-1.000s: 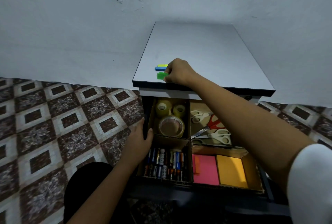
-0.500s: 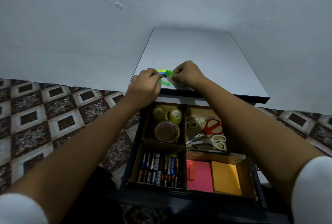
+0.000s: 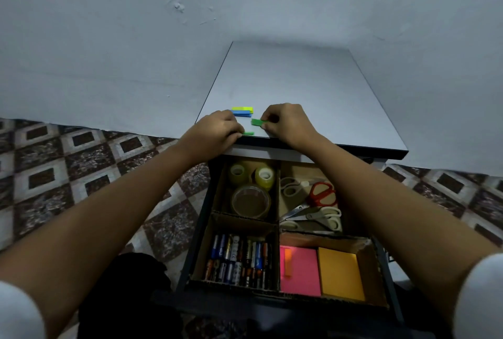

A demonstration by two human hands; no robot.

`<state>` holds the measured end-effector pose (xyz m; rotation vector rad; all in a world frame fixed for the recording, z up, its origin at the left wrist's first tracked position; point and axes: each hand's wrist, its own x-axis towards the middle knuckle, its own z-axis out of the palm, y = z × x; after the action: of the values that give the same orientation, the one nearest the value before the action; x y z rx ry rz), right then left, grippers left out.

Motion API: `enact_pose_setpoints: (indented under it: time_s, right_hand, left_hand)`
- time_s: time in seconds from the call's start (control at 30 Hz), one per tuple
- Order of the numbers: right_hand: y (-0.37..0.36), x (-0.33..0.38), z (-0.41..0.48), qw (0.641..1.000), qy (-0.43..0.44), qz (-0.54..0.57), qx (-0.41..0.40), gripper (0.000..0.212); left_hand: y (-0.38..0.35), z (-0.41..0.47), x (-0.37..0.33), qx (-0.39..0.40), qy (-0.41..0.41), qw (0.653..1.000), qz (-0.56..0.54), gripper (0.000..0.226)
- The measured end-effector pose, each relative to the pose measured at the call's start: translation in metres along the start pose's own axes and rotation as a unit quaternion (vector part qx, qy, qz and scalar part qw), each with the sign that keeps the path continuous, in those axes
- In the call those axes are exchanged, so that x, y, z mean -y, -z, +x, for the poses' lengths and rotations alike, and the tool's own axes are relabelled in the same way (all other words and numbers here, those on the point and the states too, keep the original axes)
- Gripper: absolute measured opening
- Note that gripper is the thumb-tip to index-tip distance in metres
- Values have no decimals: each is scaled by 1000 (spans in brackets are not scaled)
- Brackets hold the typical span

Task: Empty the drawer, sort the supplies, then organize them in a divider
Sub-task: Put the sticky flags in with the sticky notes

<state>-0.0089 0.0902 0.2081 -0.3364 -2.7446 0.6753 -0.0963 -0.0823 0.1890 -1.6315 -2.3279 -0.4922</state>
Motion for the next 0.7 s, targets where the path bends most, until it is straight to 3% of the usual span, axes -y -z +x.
enact_pose_setpoints:
  time_s: [0.13,0.23,0.53,0.7]
  right_hand:
    - [2,-4,-2,1000,8,20,6,18]
    - [0,-6,-3,999,24,33,18,18]
    - [-2,-6,-7,996,34,78,7,30]
    - [-1,-6,-3,999,38,25,19,17]
  left_hand:
    - [5,13,-4,-43,161,979,-117,20]
    - [4,24,-5,-45,227,962,-146,20]
    - [4,34,-16,29,232,951,-204,21]
    - [4,27,-20,45,209,956,-199,23]
